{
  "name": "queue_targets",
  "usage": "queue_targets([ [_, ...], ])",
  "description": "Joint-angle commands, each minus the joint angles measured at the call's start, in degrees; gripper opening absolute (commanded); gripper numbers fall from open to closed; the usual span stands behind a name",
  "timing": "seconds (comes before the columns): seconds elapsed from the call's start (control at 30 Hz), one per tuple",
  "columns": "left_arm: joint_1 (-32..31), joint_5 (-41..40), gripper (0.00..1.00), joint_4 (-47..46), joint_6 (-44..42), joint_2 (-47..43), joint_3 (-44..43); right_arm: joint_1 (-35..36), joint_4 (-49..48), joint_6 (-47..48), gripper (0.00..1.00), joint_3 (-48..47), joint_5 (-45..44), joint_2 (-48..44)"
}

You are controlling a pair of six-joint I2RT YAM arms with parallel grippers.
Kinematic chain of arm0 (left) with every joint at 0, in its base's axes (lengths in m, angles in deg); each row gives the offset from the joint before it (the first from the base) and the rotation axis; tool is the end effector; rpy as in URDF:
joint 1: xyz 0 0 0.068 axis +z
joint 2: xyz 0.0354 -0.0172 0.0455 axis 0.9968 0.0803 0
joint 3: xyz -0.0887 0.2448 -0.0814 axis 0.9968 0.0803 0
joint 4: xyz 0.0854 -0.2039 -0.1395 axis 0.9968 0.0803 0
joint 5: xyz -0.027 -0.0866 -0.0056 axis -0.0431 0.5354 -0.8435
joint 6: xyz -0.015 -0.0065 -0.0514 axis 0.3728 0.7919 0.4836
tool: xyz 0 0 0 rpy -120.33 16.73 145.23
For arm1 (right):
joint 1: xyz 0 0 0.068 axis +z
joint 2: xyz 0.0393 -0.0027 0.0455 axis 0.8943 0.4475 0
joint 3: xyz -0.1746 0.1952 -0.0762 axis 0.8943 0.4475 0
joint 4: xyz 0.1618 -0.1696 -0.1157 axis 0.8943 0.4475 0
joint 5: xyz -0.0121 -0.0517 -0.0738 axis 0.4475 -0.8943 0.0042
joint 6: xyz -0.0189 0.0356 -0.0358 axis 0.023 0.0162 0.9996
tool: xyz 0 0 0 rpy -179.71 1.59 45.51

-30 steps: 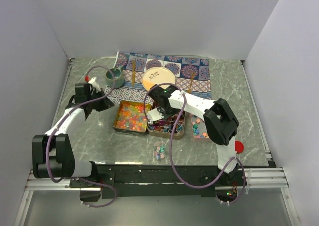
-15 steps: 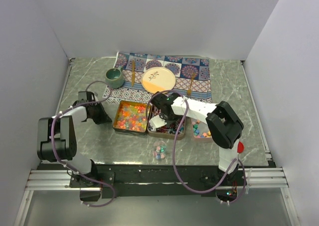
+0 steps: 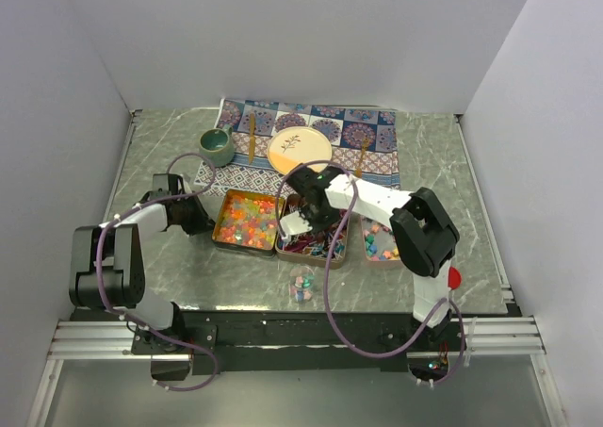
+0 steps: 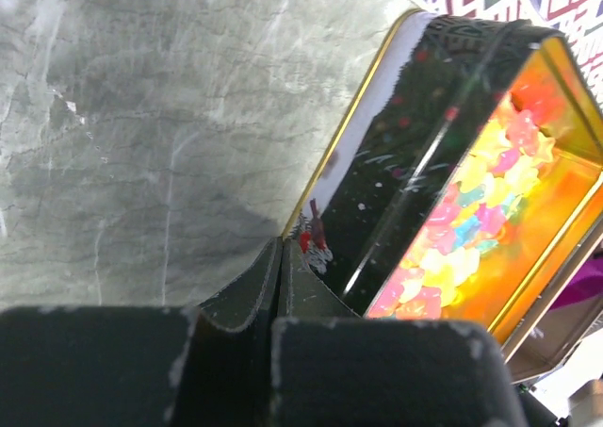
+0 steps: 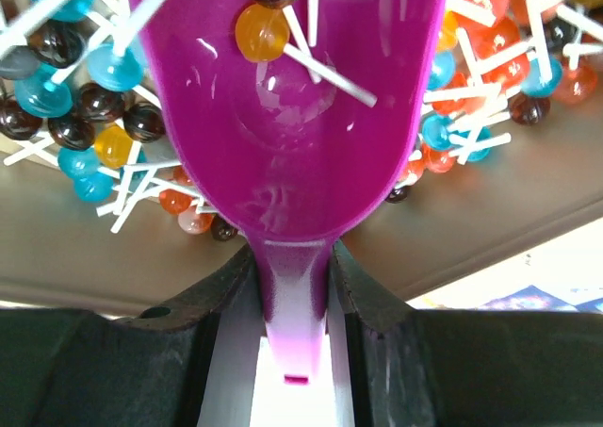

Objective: Pack the candies
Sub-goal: Scoop the fake candies from the storage box, then place the fake candies in the packing bottle.

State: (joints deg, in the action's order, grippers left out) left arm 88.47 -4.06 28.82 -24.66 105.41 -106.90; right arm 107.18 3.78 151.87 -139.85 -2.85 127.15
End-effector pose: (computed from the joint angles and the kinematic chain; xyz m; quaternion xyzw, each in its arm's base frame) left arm 0.2760 0.0017 0.1507 -0.2281 0.9217 -0.2377 0.2049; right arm 0.2716 0.2563 0.1892 -0.8803 0.4661 -0.0620 0.0634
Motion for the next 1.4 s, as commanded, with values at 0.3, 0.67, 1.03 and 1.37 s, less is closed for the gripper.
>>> queue_targets([
  [0.3,-0.2,3.1,0.01,-2.4,-1.6,-3.5,-0.3,-10.4,2.3,1.2,0.00,0.7,24.4,-5.3],
  [0.67,3.2,10.8,0.01,-3.2,-9.5,-2.0,-1.5,-15.2,-1.5,0.0,0.00,7.1,33.4,-13.1],
  [1.03,6.0,11.2,0.54,-3.5,-14.0,-4.1,-4.4,-19.0,1.1,-9.3,0.00,-0.3,33.9,-20.4],
  [1.37,7.5,12.7,0.69,-3.7,-13.2,-7.5,-8.5,-15.6,17.0,-5.6,0.00,-6.7,25.4,-27.6],
])
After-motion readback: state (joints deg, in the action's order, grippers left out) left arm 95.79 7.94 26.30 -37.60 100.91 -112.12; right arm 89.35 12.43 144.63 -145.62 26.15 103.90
